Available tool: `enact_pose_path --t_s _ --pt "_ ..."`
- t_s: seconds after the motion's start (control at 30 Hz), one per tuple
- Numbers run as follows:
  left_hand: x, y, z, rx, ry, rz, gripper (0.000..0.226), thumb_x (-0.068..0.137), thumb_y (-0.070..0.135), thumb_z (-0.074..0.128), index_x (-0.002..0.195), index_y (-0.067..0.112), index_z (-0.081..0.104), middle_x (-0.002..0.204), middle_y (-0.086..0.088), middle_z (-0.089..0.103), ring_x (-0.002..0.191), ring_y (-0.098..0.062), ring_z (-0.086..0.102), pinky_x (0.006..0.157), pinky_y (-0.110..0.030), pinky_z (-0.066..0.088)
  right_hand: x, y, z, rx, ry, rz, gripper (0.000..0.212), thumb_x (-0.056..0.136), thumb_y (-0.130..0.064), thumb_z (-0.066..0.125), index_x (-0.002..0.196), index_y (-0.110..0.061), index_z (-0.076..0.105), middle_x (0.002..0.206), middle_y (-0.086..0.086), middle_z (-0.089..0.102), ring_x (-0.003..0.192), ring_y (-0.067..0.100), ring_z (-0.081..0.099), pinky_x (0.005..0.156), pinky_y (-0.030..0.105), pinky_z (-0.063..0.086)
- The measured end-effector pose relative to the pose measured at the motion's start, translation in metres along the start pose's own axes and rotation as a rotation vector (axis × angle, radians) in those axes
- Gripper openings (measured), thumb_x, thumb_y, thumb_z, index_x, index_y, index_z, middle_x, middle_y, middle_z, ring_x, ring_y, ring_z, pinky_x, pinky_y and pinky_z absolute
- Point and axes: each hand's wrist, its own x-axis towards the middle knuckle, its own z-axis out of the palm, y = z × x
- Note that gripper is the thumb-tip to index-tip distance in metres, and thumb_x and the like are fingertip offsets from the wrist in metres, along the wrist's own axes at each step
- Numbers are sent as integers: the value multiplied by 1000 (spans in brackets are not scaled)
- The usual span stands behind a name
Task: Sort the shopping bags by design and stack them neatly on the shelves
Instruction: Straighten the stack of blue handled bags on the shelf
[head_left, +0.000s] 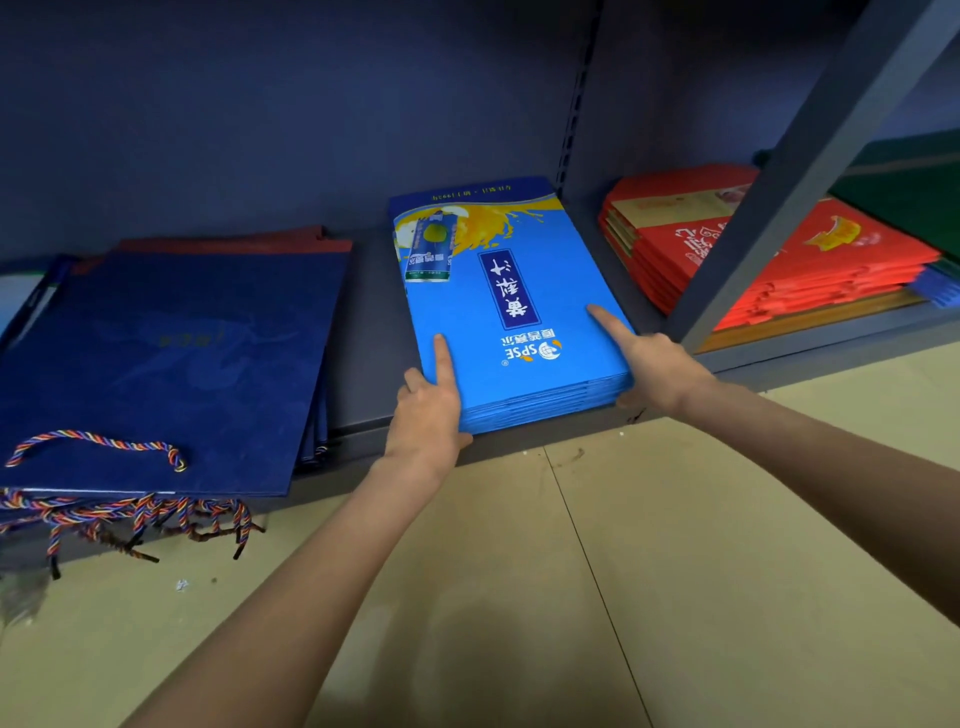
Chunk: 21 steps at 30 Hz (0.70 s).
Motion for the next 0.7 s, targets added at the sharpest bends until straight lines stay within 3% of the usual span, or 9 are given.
enact_pose_path --t_s 0.1,0.27,0.5,0.7 --pt "5 3 -9 69 -69 -23 111 84 24 70 147 9 -21 129 -21 36 113 -33 49 90 -36 42 5 0 -7 15 -69 -20 119 74 -5 76 147 -40 -11 114 18 50 97 36 56 84 41 48" --pt "9 2 -24 100 -120 -10 117 80 25 75 148 9 -18 120 -16 52 112 -32 52 86 -34 45 13 -1 -23 25 -201 -9 122 75 -8 78 145 -43 -16 120 15 45 82 25 54 71 30 46" --pt "11 -4 -25 40 -193 8 118 80 23 75 147 14 -22 120 -15 54 104 -31 59 86 -36 50 11 -4 -20 12 -185 7 123 74 -10 78 144 -44 -17 131 19 43 103 33 54 81 36 48" --pt "12 -2 -39 -34 -236 18 116 81 33 73 147 14 -21 134 -18 41 122 -32 44 93 -36 40 6 -1 -21 42 -193 -6 117 79 -14 75 145 -41 -17 133 18 44 109 32 51 87 35 42"
